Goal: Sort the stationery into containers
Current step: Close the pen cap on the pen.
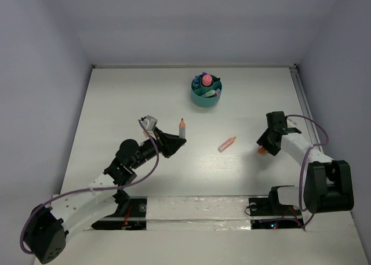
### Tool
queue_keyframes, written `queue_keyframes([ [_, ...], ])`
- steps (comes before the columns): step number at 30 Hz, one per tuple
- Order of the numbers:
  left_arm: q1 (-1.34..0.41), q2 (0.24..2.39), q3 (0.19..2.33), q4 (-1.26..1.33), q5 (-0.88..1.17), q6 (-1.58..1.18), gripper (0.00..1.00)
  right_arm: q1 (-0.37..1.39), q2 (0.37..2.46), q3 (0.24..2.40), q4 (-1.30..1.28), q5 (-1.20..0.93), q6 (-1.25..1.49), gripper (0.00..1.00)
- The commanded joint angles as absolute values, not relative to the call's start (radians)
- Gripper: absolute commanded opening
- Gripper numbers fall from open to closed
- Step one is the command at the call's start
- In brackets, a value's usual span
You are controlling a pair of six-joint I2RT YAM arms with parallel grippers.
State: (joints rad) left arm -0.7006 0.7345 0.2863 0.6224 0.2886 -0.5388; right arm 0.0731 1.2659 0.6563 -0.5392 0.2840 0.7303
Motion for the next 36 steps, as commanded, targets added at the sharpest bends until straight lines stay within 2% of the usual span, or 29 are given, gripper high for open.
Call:
queue_keyframes([
  [1, -0.707, 0.715, 0.281, 0.666, 0.288, -0.523, 0.00, 0.040, 1.293, 0.673, -0.457, 0.236, 0.736, 0.52],
  [15, -0.716, 0.724, 0.281, 0.667, 0.291, -0.522, 0.00, 0.031, 1.370, 0.664, -0.385, 0.196, 0.749, 0.45],
  [20, -0.716, 0.726, 0.279, 0.667, 0.287, -0.520, 0.00, 0.031, 1.365, 0.647, -0.377, 0.184, 0.747, 0.39],
  [21, -0.716, 0.727, 0.281, 0.667, 0.287, -0.520, 0.00, 0.031, 1.362, 0.644, -0.380, 0.181, 0.744, 0.41],
  [25, -0.716, 0.736, 0.282, 0.672, 0.294, -0.520, 0.00, 0.031, 1.332, 0.644, -0.406, 0.176, 0.716, 0.64],
  [26, -0.716, 0.736, 0.282, 0.672, 0.293, -0.520, 0.00, 0.031, 1.325, 0.643, -0.410, 0.172, 0.710, 0.66],
  [36, -0.716, 0.739, 0.282, 0.670, 0.293, -0.519, 0.00, 0.031, 1.394, 0.695, -0.465, 0.120, 0.623, 0.65],
])
